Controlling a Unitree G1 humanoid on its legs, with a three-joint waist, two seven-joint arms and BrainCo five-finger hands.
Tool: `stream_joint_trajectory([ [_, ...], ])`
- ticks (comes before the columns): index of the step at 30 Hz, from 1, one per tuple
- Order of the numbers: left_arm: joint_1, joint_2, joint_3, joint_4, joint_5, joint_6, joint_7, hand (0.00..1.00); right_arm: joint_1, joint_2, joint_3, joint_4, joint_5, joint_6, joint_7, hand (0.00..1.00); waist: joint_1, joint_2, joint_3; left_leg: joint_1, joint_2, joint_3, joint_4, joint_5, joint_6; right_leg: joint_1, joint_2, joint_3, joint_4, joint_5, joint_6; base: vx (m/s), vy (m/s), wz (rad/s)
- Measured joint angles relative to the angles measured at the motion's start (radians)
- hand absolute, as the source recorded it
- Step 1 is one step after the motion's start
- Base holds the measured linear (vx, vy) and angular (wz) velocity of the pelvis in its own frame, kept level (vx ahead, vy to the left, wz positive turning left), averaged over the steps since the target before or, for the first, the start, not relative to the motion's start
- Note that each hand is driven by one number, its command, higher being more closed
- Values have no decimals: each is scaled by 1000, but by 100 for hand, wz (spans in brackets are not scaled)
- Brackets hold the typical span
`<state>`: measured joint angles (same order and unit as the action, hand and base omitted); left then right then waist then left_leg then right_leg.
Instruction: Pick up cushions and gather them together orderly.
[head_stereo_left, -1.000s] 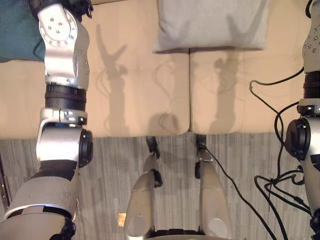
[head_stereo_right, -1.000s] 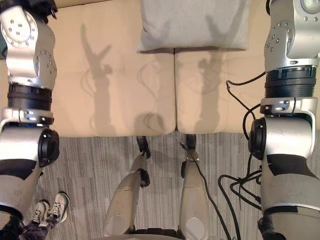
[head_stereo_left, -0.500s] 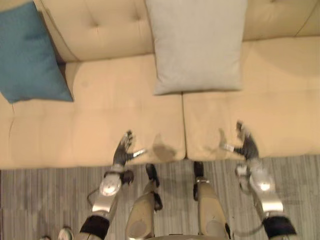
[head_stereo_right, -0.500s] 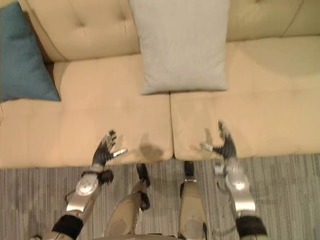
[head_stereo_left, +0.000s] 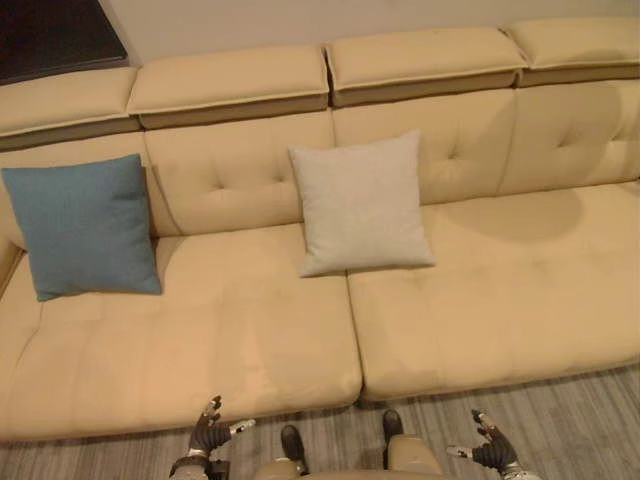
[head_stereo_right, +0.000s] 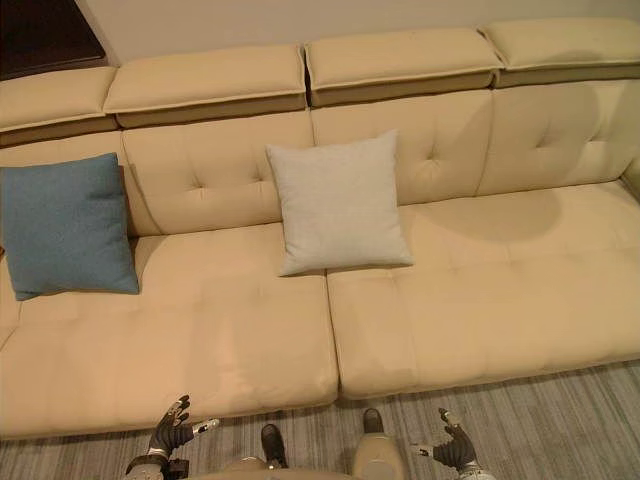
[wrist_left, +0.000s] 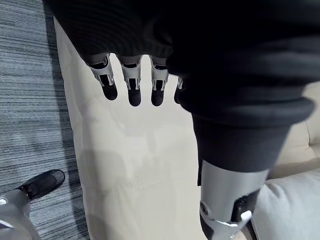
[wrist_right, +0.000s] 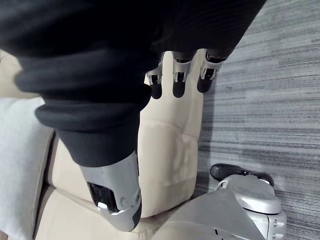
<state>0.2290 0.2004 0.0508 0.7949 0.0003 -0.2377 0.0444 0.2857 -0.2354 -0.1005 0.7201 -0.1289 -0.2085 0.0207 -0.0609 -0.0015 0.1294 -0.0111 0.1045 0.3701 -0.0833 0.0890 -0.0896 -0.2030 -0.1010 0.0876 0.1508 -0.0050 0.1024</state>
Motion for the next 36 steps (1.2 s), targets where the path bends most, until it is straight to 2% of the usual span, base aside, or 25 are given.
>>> stream_joint_trajectory([
  [2,-28,0,0,-12,-7,1,1,0,-19,30,3,-14,1,2,-4,0,12,-25,6,-53,17,46,74,-13,13,-26,3,19,-13,42,14,-59,-34,-51],
  [3,-45,-5,0,-46,-7,1,1,0,-18,40,15,-41,1,2,-13,0,22,-36,6,-104,45,69,143,-24,40,-48,7,24,-33,85,45,-63,-52,-54],
  [4,-51,-23,8,-71,-9,-2,3,0,-29,37,25,-46,1,1,-17,0,33,-12,15,-123,89,75,168,-40,40,-69,18,-7,19,83,38,-95,-62,-34],
  [5,-68,-31,6,-89,-10,-1,5,0,-39,52,32,-55,1,7,-19,0,23,-11,25,-137,112,57,203,-43,39,-135,2,-76,376,-64,-40,-87,-96,-1],
  [6,-69,-32,1,-97,-10,-1,5,0,-28,59,33,-58,1,9,-20,0,22,-10,28,-135,112,45,209,-44,41,-134,-12,-82,486,-97,-35,-88,-120,32],
  [7,-69,-35,-3,-106,-10,1,5,0,-13,68,43,-60,1,12,-21,0,24,-24,20,-139,112,28,222,-45,43,-124,-32,-77,627,-121,-21,-125,-261,57],
  [8,-67,-42,-4,-129,-10,6,8,0,-4,72,67,-60,2,16,-21,0,27,-52,11,-168,112,-9,261,-30,22,-70,-49,-46,722,-142,14,-133,-264,63],
  [9,-67,-42,-4,-139,-11,9,8,0,-4,72,72,-60,1,16,-21,0,30,-61,13,-186,113,-23,279,-27,16,-45,-49,-38,707,-162,31,-201,-350,60],
  [10,-78,-50,-3,-145,-12,13,18,0,-15,70,68,-61,1,20,-25,0,48,-69,13,-225,128,-41,309,-11,7,-18,-25,-43,641,-236,44,-175,-234,25],
  [11,-88,-71,-5,-147,-14,18,24,0,-21,65,62,-67,2,22,-33,0,58,-51,18,-242,148,-45,308,2,-1,-9,-8,-63,593,-264,29,-307,-334,-6],
  [12,-85,-100,-16,-159,-28,20,25,0,-29,58,57,-89,6,19,-46,0,100,-22,18,-282,185,-45,285,47,-11,10,29,-110,479,-329,-15,-289,-269,-24],
  [13,-84,-104,-21,-159,-28,20,25,0,-39,55,59,-90,10,19,-46,0,105,-15,18,-298,195,-46,269,68,-16,7,40,-120,446,-348,-35,-306,-286,-17],
  [14,-80,-112,-27,-158,-30,25,25,0,-63,49,61,-87,13,21,-46,0,102,11,29,-317,213,-62,234,115,-17,8,71,-135,400,-361,-56,-374,-226,8],
  [15,-80,-117,-39,-158,-38,31,25,0,-80,46,57,-86,18,23,-50,0,93,32,45,-321,232,-63,186,124,-13,7,85,-172,358,-349,-79,-362,-176,22],
  [17,-78,-116,-41,-158,-38,35,24,0,-80,65,37,-84,23,23,-63,0,73,25,49,-323,211,-54,284,97,-35,8,53,-229,340,-321,-123,-312,-109,37],
  [18,-76,-114,-41,-159,-38,34,24,0,-77,74,27,-84,24,23,-65,0,72,7,54,-324,196,-57,336,40,-28,7,41,-237,335,-311,-126,-276,-82,36],
  [19,-78,-111,-40,-166,-37,34,24,0,-75,76,20,-83,33,22,-66,0,72,-4,59,-326,175,-68,469,-50,-12,8,23,-244,312,-287,-123,-245,-44,20],
  [21,-69,-110,-38,-186,-37,34,24,0,-76,71,20,-85,42,22,-65,0,73,-1,58,-313,172,-72,575,-151,4,4,21,-242,283,-257,-113,-206,29,6],
  [23,-46,-110,-34,-212,-38,32,25,0,-86,71,19,-82,40,23,-65,0,77,9,55,-248,155,-111,588,-277,-18,-25,27,-214,275,-224,-93,-189,152,-28],
  [24,-44,-110,-34,-207,-38,33,26,0,-93,73,20,-74,40,23,-64,0,76,12,54,-230,145,-128,572,-303,-21,-30,26,-204,275,-217,-86,-159,200,-45],
  [25,-46,-106,-33,-194,-38,35,26,0,-108,87,20,-57,39,27,-64,0,75,2,58,-192,112,-120,500,-316,-22,-36,19,-168,266,-199,-63,-165,192,-37],
  [26,-41,-105,-34,-194,-38,36,28,0,-99,98,21,-60,39,28,-63,0,70,-11,48,-177,91,-100,454,-297,-17,-36,7,-155,224,-173,-46,-199,198,-35],
  [30,-56,-105,-50,-196,-37,35,28,0,-87,100,16,-59,42,31,-65,0,43,-18,38,-168,44,-54,396,-291,-12,-31,-10,-98,104,-86,-19,-106,156,-34],
  [35,-60,-96,-62,-217,-38,35,26,0,-101,123,-1,-69,52,39,-69,0,17,-18,39,-154,76,98,451,-321,22,-76,34,38,54,1,-6,2,103,-106],
  [36,-61,-98,-61,-251,-38,35,26,0,-120,126,0,-75,59,40,-70,0,16,-18,39,-139,118,188,472,-334,32,-105,49,-31,30,54,-53,17,70,-183],
])
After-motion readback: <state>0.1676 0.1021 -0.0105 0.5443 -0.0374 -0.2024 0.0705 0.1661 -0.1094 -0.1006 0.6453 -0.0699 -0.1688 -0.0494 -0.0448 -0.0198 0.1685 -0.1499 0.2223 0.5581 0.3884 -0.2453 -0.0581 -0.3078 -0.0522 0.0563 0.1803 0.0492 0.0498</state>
